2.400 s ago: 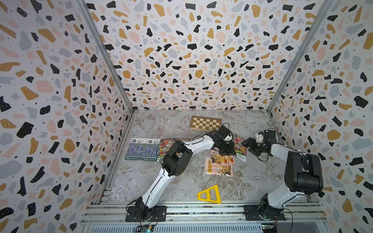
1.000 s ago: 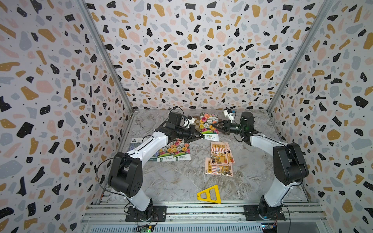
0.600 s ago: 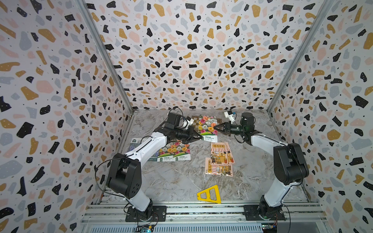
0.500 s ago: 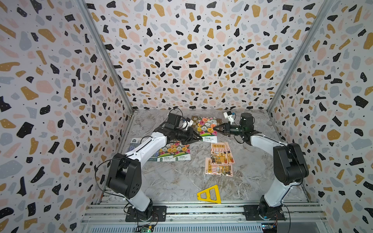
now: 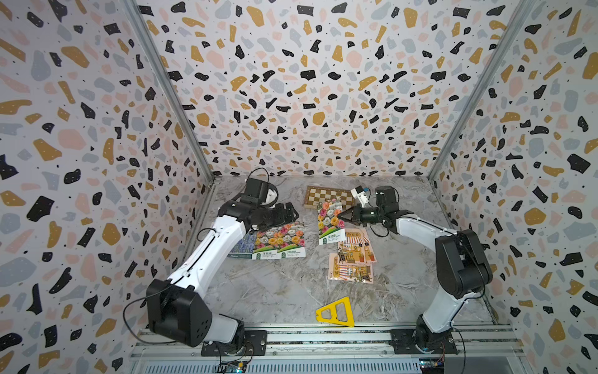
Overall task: Arrange the seed packets in a row
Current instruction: Place the seed packet at the center of the board.
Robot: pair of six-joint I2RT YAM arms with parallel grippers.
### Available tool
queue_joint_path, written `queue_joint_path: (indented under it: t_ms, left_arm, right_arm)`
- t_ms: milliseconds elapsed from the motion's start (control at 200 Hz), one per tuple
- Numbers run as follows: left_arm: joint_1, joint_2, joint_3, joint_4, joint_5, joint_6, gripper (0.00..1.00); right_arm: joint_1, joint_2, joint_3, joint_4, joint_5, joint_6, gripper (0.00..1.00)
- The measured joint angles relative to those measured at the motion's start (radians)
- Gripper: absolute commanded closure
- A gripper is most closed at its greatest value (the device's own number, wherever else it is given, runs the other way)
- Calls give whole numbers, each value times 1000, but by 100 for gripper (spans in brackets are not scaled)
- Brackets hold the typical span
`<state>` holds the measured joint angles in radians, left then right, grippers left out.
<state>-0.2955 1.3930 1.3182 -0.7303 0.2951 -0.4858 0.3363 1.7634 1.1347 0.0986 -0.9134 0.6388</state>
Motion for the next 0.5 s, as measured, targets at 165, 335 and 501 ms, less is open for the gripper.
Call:
queue_joint_path:
  t_ms: [165, 335, 501]
  left_arm:
    - [32, -103, 25, -67, -188, 102, 1]
    - [66, -179, -14, -72, -323, 195, 1]
    - [82, -230, -105, -62, -424, 266, 1]
  right_arm:
    - [85, 49, 23, -18, 53, -8, 100]
    - [152, 119, 36, 8, 79, 36, 100]
    - [172, 172, 36, 74, 71, 123, 100]
